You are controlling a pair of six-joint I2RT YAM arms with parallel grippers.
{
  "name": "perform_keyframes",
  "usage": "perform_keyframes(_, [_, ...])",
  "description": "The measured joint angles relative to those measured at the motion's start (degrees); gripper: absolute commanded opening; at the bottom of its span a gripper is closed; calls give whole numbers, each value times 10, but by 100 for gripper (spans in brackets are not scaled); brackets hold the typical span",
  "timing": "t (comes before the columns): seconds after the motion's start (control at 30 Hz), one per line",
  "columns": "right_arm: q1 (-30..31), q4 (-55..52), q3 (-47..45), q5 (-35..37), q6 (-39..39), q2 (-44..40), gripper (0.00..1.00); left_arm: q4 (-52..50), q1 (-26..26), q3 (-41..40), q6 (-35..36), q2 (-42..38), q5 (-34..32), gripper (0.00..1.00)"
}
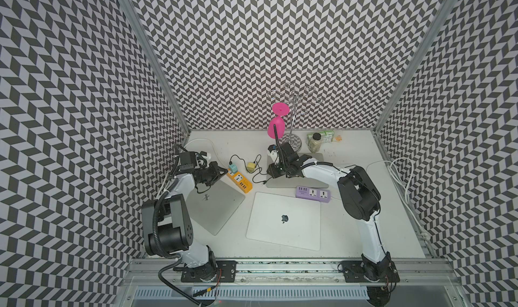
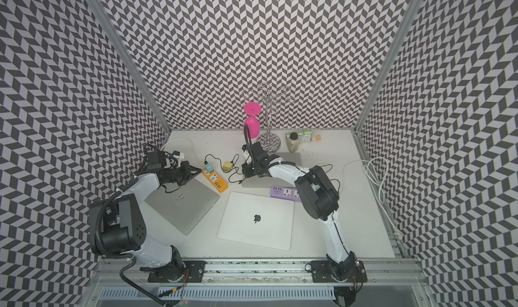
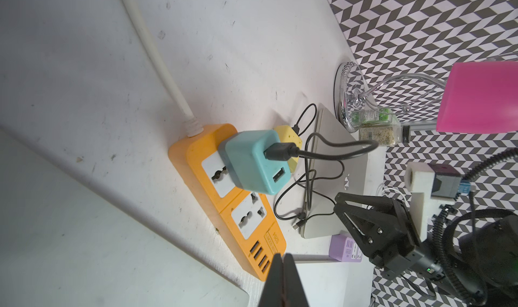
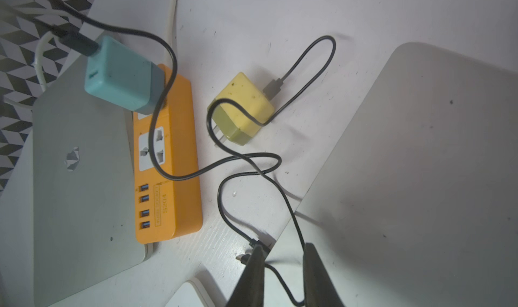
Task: Unplug the laptop charger
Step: Pick up the charging cable from the center of the board.
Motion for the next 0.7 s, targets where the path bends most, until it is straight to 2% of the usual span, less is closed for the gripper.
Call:
perform_keyframes(0.23, [0, -7, 0, 17, -1, 0, 29, 0, 0, 0, 0, 0, 0, 0])
perform_keyframes(0.7, [1, -19, -6, 17, -1, 0, 27, 0, 0, 0, 0, 0, 0, 0])
